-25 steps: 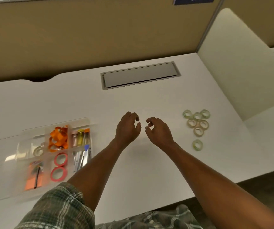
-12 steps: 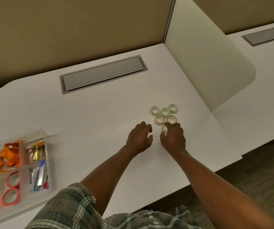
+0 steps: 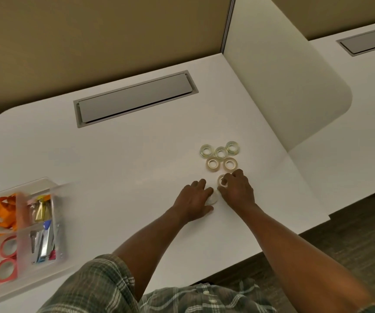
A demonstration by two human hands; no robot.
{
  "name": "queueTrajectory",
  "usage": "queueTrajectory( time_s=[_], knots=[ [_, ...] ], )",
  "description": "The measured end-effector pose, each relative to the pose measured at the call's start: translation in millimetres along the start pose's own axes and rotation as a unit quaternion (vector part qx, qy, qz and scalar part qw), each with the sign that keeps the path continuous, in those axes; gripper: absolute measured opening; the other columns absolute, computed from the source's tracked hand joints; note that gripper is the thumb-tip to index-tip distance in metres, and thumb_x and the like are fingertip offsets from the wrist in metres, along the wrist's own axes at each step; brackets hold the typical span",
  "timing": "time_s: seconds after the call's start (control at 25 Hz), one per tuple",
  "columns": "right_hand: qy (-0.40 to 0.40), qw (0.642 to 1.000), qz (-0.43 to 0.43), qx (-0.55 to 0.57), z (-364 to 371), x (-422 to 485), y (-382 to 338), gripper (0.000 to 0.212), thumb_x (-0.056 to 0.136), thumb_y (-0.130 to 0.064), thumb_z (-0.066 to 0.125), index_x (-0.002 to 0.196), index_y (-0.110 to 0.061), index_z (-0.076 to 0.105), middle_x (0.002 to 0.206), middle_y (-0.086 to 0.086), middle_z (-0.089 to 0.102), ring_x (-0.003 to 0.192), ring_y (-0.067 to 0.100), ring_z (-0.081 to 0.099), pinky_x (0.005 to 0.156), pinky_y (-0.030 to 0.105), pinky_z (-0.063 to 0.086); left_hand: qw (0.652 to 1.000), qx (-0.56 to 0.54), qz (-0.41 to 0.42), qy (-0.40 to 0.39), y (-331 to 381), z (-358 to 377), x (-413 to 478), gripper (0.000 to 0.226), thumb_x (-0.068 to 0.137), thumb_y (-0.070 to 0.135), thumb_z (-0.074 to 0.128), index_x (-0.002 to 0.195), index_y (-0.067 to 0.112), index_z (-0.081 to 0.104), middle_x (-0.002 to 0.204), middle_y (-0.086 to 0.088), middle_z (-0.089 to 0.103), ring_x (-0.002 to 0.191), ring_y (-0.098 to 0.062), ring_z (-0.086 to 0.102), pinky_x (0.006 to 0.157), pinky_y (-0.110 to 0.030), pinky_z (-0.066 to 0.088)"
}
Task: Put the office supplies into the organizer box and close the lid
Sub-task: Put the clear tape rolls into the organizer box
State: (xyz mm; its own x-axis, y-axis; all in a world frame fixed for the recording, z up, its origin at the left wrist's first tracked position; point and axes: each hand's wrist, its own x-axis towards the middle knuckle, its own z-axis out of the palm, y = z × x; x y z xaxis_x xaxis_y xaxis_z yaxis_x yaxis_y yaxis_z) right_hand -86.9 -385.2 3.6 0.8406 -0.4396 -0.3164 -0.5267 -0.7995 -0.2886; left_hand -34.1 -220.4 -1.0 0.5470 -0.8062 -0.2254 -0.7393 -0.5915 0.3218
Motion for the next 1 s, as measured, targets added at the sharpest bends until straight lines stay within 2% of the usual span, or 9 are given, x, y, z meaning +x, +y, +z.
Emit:
queueTrajectory(
  time_s=[0.16, 0.24, 0.32, 0.44, 0.56, 0.68, 0.76, 0.88, 1.0],
  knots=[
    [-0.008, 1.0, -0.015, -0.001, 4, -4, -16, 0.028, 0.087, -0.038, 0.067, 0.102, -0.015, 0.061, 0.116, 0.008, 0.051, 0.106, 0.028, 0.055, 0.08, 0.037, 0.05, 0.998, 0.021, -0.05, 0.01, -18, 1, -12, 0.043, 0.083, 0.047, 0.065, 0.104, 0.011, 0.058, 0.116, -0.01, 0.048, 0.098, -0.031, 0.053, 0.069, -0.034, 0.033],
    [-0.004, 0.998, -0.02, 0.063, 7, -8, -30, 0.028, 0.084, -0.038, 0.068, 0.099, -0.016, 0.058, 0.108, 0.006, 0.055, 0.098, 0.026, 0.058, 0.078, 0.036, 0.05, 0.997, -0.005, -0.077, 0.021, -28, 1, -23, 0.041, 0.084, 0.046, 0.064, 0.104, 0.011, 0.056, 0.114, -0.01, 0.049, 0.098, -0.03, 0.053, 0.069, -0.034, 0.037],
    [-0.006, 0.985, -0.007, 0.171, 11, -12, -49, 0.029, 0.082, -0.035, 0.07, 0.099, -0.017, 0.057, 0.098, 0.001, 0.06, 0.09, 0.022, 0.061, 0.078, 0.035, 0.051, 0.988, -0.081, -0.119, 0.051, -36, -2, -37, 0.042, 0.082, 0.045, 0.066, 0.104, 0.013, 0.052, 0.108, -0.007, 0.051, 0.093, -0.027, 0.054, 0.069, -0.035, 0.042],
    [-0.031, 0.954, 0.027, 0.297, 17, -23, -85, 0.025, 0.085, -0.036, 0.066, 0.105, -0.022, 0.058, 0.086, -0.004, 0.067, 0.085, 0.019, 0.067, 0.078, 0.036, 0.054, 0.941, -0.232, -0.214, 0.118, -54, -12, -63, 0.048, 0.078, 0.041, 0.069, 0.115, 0.018, 0.048, 0.105, 0.0, 0.052, 0.087, -0.021, 0.056, 0.07, -0.031, 0.045],
    [-0.083, 0.924, 0.037, 0.371, 27, -37, -125, 0.021, 0.089, -0.033, 0.057, 0.109, -0.028, 0.063, 0.083, 0.0, 0.07, 0.083, 0.026, 0.071, 0.073, 0.042, 0.062, 0.905, -0.283, -0.278, 0.155, -80, -20, -94, 0.051, 0.078, 0.037, 0.068, 0.124, 0.022, 0.05, 0.111, 0.001, 0.048, 0.09, -0.02, 0.059, 0.074, -0.027, 0.042],
    [-0.104, 0.922, 0.024, 0.373, 35, -48, -165, 0.018, 0.089, -0.028, 0.056, 0.103, -0.026, 0.066, 0.083, 0.0, 0.071, 0.081, 0.029, 0.072, 0.07, 0.043, 0.061, 0.884, -0.29, -0.312, 0.191, -106, -27, -131, 0.04, 0.076, 0.036, 0.068, 0.112, 0.024, 0.056, 0.105, 0.002, 0.044, 0.082, -0.022, 0.061, 0.069, -0.025, 0.042],
    [-0.11, 0.924, -0.005, 0.365, 45, -57, -199, 0.016, 0.091, -0.028, 0.058, 0.104, -0.023, 0.065, 0.088, 0.003, 0.072, 0.081, 0.029, 0.072, 0.07, 0.044, 0.062, 0.871, -0.281, -0.332, 0.229, -128, -32, -162, 0.041, 0.076, 0.034, 0.07, 0.113, 0.022, 0.055, 0.106, 0.001, 0.046, 0.081, -0.022, 0.06, 0.068, -0.025, 0.043],
    [-0.118, 0.928, -0.05, 0.349, 62, -75, -256, 0.02, 0.09, -0.03, 0.062, 0.107, -0.02, 0.063, 0.098, 0.004, 0.07, 0.085, 0.027, 0.07, 0.073, 0.046, 0.061, 0.85, -0.256, -0.356, 0.292, -162, -40, -213, 0.047, 0.078, 0.029, 0.073, 0.119, 0.016, 0.054, 0.112, -0.004, 0.05, 0.087, -0.02, 0.059, 0.07, -0.026, 0.045],
    [-0.116, 0.932, -0.1, 0.329, 79, -89, -312, 0.023, 0.088, -0.03, 0.063, 0.11, -0.022, 0.064, 0.102, 0.001, 0.068, 0.092, 0.023, 0.067, 0.083, 0.048, 0.058, 0.827, -0.229, -0.382, 0.344, -197, -49, -260, 0.048, 0.078, 0.025, 0.073, 0.121, 0.013, 0.055, 0.117, -0.007, 0.053, 0.099, -0.022, 0.057, 0.075, -0.027, 0.046]
  ],
)
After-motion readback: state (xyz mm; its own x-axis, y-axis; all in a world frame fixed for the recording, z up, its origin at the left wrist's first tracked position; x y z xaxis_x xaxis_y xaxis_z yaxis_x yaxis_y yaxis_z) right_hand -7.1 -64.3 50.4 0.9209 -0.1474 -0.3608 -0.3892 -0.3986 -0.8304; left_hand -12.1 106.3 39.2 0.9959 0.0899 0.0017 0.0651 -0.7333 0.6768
